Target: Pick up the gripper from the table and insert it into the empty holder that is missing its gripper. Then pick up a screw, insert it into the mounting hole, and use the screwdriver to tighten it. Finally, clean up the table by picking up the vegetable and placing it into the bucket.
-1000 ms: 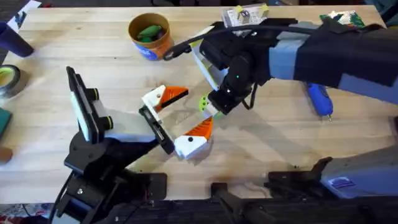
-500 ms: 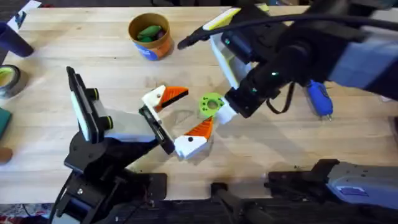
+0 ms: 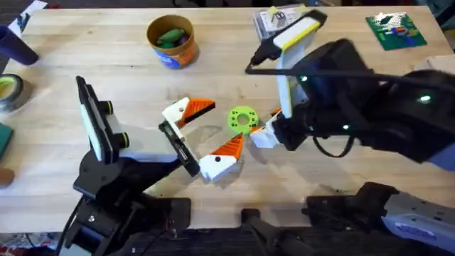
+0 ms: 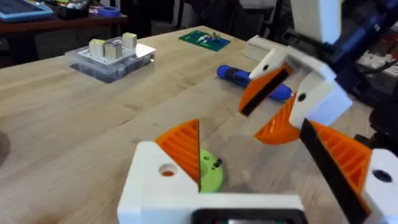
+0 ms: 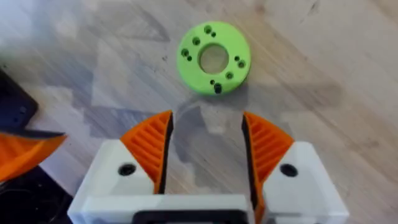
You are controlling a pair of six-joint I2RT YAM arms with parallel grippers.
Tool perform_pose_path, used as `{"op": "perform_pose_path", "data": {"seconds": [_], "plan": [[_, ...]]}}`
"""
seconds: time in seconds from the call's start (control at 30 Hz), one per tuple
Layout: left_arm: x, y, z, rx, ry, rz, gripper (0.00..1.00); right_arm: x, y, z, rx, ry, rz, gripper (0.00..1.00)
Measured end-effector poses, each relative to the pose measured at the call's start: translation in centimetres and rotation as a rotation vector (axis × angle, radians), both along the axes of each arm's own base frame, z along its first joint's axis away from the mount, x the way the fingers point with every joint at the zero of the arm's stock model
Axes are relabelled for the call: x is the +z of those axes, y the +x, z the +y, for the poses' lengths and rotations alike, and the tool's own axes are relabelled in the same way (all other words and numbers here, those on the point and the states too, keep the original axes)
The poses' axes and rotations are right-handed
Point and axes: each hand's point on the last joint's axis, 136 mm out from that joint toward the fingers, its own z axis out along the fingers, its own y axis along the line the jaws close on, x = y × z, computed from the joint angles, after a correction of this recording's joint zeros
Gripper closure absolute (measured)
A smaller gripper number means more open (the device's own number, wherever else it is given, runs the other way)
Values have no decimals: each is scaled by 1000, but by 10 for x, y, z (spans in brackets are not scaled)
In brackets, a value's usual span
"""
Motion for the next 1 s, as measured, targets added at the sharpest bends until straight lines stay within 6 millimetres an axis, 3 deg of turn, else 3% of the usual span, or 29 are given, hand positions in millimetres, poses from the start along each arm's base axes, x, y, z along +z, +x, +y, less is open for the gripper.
{"op": "perform_pose_path", "data": {"seconds": [0.1, 0.4, 0.67, 1.0], "plan": [[0, 0, 0, 0, 0, 0, 10, -18, 1, 1, -12, -16, 28, 355], [0, 0, 0, 0, 0, 0, 10, -41, 21, 19, -19, -15, 31, 355], [0, 0, 0, 0, 0, 0, 10, -59, 25, 23, -27, -39, 63, 619], [0, 0, 0, 0, 0, 0, 10, -71, 26, 23, -31, -62, 83, 686]]}}
